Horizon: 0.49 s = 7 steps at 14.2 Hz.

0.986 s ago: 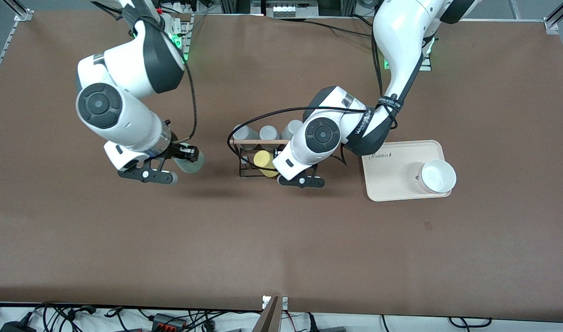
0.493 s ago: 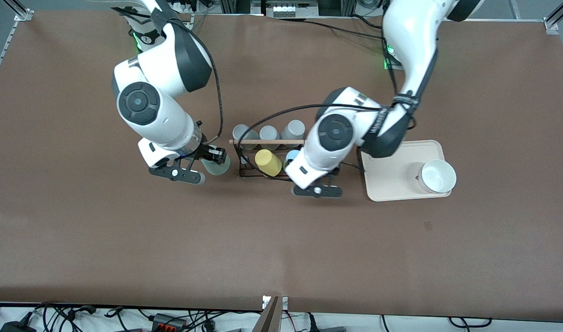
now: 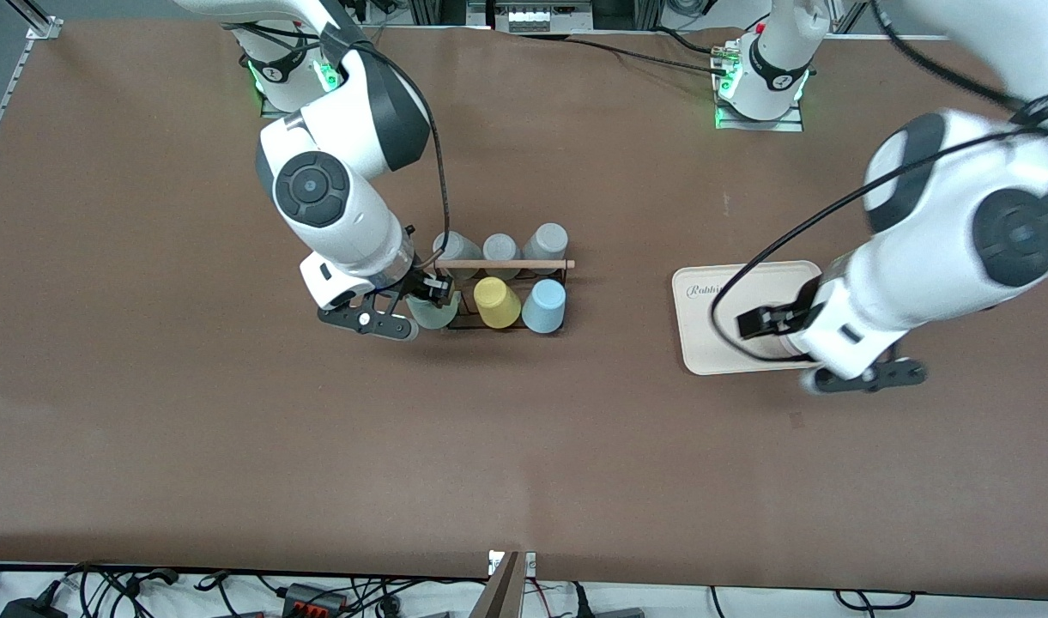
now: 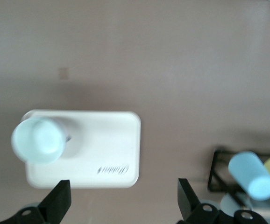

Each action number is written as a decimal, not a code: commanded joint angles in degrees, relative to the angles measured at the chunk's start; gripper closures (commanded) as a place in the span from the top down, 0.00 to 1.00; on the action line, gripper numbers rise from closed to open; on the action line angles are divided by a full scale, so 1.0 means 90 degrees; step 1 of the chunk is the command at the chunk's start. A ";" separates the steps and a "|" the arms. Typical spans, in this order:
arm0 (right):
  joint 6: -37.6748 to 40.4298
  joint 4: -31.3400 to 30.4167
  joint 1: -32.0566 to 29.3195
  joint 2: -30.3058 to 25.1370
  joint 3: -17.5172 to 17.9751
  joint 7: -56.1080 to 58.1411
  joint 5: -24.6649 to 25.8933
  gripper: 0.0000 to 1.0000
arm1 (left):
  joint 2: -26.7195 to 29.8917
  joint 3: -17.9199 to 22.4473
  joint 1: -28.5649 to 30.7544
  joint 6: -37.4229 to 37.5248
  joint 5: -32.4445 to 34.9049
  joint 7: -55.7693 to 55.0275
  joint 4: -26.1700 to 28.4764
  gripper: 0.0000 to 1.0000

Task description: Hang scattered cups on rack with three cups

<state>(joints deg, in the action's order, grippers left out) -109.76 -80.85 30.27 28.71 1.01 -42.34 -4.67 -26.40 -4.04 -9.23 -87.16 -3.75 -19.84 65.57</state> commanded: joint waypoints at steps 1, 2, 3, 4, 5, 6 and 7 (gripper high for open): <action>0.0018 0.0214 0.0123 0.0208 -0.0054 -0.0140 -0.0087 0.32 | 0.0716 -0.0108 0.0000 0.0688 0.0104 0.0114 0.0243 1.00; 0.0018 0.0214 0.0142 0.0238 -0.0054 -0.0159 -0.0087 0.32 | 0.0736 -0.0108 0.0010 0.0913 0.0104 0.0124 0.0263 1.00; 0.0009 0.0214 0.0152 0.0306 -0.0054 -0.0169 -0.0077 0.32 | 0.0823 -0.0117 0.0087 0.0973 0.0095 0.0134 0.0360 1.00; 0.0009 0.0205 0.0152 0.0364 -0.0054 -0.0169 -0.0068 0.32 | 0.0998 -0.0137 0.0156 0.0858 0.0075 0.0134 0.0689 1.00; -0.0049 0.0205 0.0162 0.0423 -0.0054 -0.0179 -0.0067 0.32 | 0.1396 -0.0146 0.0118 0.0479 0.0085 0.0134 0.1311 1.00; -0.0176 0.0205 0.0191 0.0482 -0.0054 -0.0169 -0.0048 0.32 | 0.1912 -0.0156 0.0127 -0.0085 0.0075 0.0134 0.2217 1.00; -0.0322 0.0176 0.0240 0.0569 -0.0054 -0.0179 -0.0038 0.33 | 0.2411 -0.0156 0.0166 -0.0555 0.0056 0.0134 0.3009 1.00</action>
<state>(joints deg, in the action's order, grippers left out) -111.16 -80.81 31.19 31.79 1.00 -42.78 -4.67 -15.76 -4.53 -8.90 -84.01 -3.75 -19.74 75.38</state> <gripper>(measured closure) 0.370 0.000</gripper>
